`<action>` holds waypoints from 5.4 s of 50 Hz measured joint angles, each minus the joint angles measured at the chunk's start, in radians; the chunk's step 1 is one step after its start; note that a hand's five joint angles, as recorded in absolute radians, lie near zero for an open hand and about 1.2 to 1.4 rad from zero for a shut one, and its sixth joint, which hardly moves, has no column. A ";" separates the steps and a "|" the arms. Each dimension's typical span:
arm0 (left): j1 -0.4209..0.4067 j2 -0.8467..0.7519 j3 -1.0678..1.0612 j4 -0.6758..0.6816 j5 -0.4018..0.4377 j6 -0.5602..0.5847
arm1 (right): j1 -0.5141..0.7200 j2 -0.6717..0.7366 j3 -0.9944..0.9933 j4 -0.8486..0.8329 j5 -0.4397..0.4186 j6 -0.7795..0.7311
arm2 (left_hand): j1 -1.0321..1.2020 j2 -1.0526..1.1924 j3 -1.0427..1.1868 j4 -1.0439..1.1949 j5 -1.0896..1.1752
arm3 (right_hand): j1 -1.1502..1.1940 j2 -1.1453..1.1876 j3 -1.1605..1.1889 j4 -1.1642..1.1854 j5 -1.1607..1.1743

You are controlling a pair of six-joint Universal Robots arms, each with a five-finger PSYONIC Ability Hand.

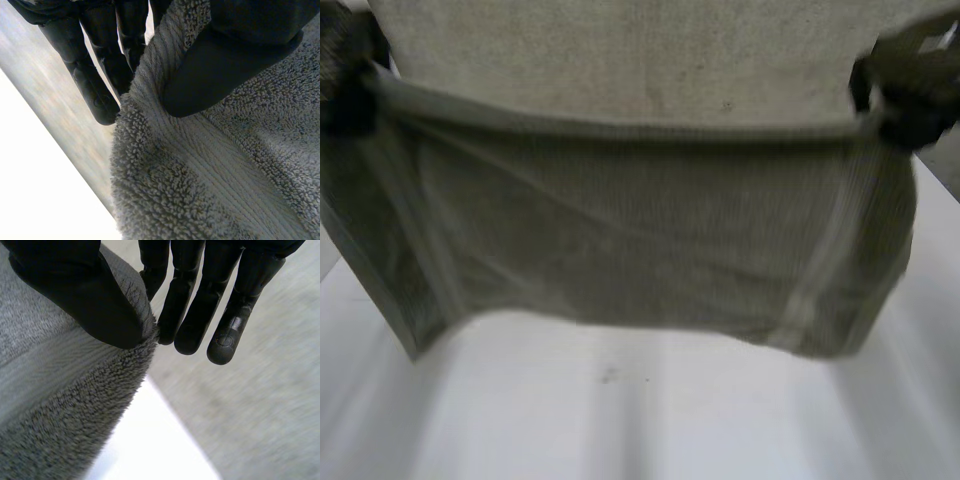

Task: Fold the towel.

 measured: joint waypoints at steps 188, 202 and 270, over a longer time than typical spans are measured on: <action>0.086 -0.378 -0.510 0.464 0.165 0.090 | -0.200 0.498 0.516 -0.723 -0.214 -0.069 | -1.006 -1.028 -1.028 -1.028 -1.006 | -0.514 -0.435 -0.443 -0.444 -0.438; 0.085 -0.381 -0.512 0.456 0.167 0.089 | -0.202 0.507 0.466 -0.725 -0.157 0.036 | -0.962 -0.985 -0.984 -0.985 -0.986 | -0.013 -0.002 -0.004 -0.001 -0.006; 0.091 -0.547 -0.365 0.422 0.150 0.092 | -0.187 0.454 0.518 -0.692 -0.096 0.064 | -0.025 -0.002 -0.004 -0.002 -0.023 | 0.007 -0.002 0.000 0.003 0.012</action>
